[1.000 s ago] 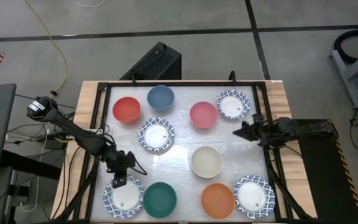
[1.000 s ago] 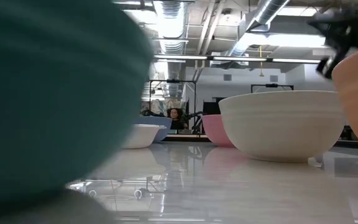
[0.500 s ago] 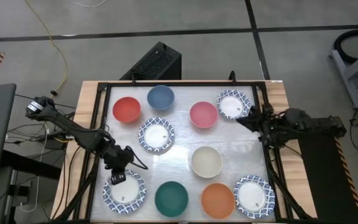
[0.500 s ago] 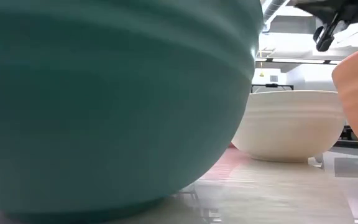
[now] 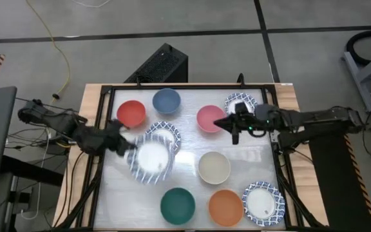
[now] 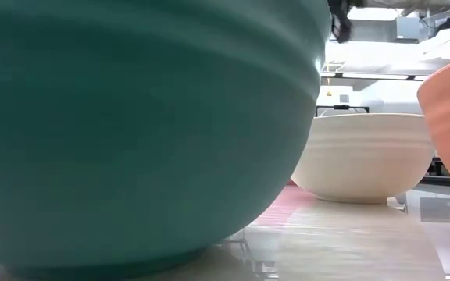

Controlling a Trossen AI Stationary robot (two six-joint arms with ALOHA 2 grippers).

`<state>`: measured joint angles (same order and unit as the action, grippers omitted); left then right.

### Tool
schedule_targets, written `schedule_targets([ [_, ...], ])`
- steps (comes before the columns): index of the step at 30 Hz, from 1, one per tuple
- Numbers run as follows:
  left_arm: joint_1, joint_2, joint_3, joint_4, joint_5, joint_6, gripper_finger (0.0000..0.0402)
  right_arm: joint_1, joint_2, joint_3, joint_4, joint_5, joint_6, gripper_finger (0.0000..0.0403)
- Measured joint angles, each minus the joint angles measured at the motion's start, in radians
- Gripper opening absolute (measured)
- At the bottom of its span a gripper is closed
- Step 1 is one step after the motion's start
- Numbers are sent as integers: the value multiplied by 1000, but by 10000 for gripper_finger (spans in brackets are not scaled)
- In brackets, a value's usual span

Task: Nest bowls inside each other
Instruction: Stack the blue patterned bowl on top of the blue patterned bowl

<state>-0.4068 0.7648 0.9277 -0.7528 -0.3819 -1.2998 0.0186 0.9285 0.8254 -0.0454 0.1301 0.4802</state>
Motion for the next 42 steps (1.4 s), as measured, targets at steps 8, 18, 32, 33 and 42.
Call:
schedule_targets([
  [8, 60, -25, 7, 7, -226, -7, 0, -66, 158, 198, -102, -221, -18, 64],
  [18, 136, 26, 7, 13, -234, -4, 0, -99, 345, 290, -70, -287, -33, 230],
  [32, 184, 76, 6, 100, -234, 67, 0, -132, 506, 302, 163, -283, 96, 276],
  [33, 188, 77, 6, 112, -234, 77, 0, -132, 514, 302, 167, -282, 96, 276],
  [42, 210, 85, 6, 164, -224, 121, 0, -124, 566, 301, 200, -272, 99, 269],
])
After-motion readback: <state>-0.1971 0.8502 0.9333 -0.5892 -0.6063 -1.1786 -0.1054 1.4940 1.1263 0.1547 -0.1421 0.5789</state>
